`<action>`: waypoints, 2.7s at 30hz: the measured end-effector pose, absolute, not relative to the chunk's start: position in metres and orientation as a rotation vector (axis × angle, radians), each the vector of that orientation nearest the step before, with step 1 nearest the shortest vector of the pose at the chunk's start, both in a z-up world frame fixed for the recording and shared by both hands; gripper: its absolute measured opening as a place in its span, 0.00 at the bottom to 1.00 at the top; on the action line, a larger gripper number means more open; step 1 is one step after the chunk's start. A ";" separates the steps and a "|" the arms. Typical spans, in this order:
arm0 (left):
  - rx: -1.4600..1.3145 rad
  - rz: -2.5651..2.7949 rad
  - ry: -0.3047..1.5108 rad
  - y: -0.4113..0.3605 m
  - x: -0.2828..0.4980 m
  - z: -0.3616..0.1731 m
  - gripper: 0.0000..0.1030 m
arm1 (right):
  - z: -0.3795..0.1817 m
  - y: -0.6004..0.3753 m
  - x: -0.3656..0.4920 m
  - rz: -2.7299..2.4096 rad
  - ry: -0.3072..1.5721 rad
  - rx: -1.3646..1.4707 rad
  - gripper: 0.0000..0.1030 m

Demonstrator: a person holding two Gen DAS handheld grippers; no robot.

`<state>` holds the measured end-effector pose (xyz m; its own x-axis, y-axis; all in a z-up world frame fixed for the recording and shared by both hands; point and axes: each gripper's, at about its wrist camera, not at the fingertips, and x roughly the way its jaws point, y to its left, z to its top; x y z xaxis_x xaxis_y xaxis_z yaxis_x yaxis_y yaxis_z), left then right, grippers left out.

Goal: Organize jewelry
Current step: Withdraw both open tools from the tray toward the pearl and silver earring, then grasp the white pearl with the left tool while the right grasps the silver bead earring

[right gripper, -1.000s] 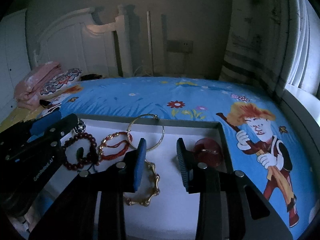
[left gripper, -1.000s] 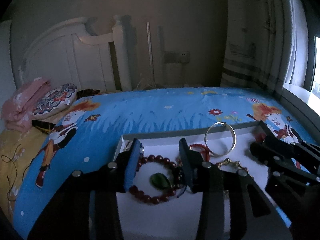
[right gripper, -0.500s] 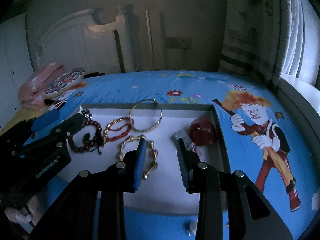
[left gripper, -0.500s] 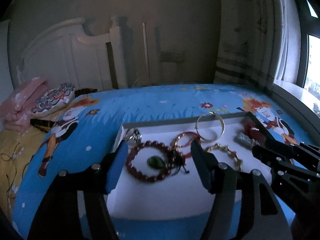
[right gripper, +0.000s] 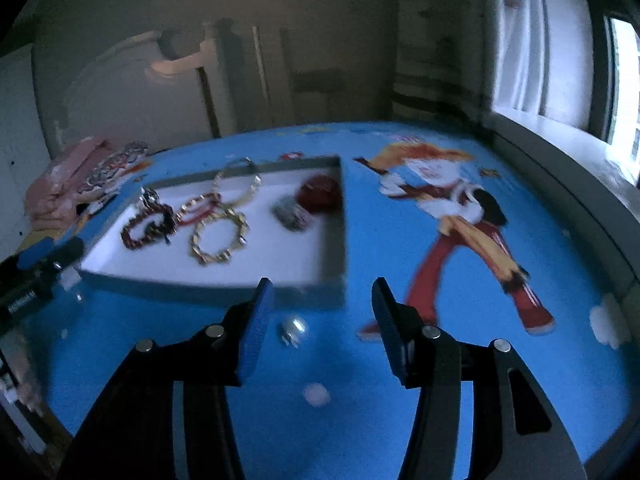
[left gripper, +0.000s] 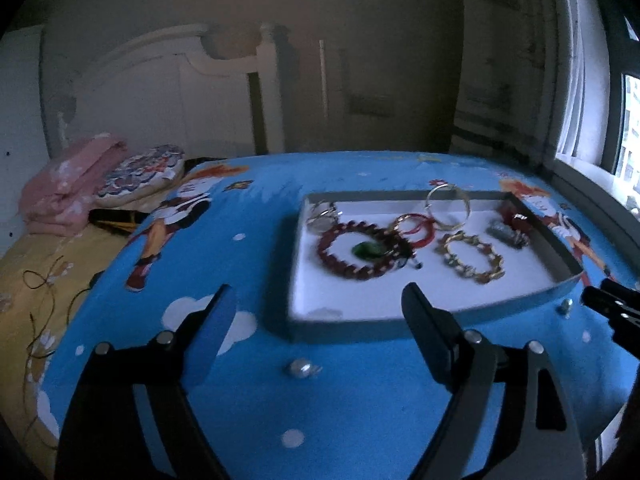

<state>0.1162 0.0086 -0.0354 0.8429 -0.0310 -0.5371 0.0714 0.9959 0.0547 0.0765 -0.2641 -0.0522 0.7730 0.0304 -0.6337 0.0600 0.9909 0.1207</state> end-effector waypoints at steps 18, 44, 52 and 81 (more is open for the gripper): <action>0.023 -0.033 0.624 0.031 0.107 -0.060 0.80 | -0.071 -0.256 0.064 -0.016 0.719 0.106 0.49; 0.084 -0.055 0.706 0.027 0.120 -0.074 0.31 | -0.071 -0.229 0.084 -0.022 0.770 0.044 0.18; 0.089 -0.092 0.700 0.024 0.116 -0.076 0.15 | -0.072 -0.225 0.076 0.003 0.740 0.033 0.13; 0.100 -0.146 0.513 -0.004 0.070 -0.062 0.14 | -0.063 -0.192 0.039 0.102 0.618 0.029 0.13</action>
<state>0.0696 -0.0035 -0.0616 0.8610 -0.1138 -0.4957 0.1640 0.9847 0.0586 0.0387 -0.1919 -0.0634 0.8100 0.1045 -0.5770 -0.0871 0.9945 0.0578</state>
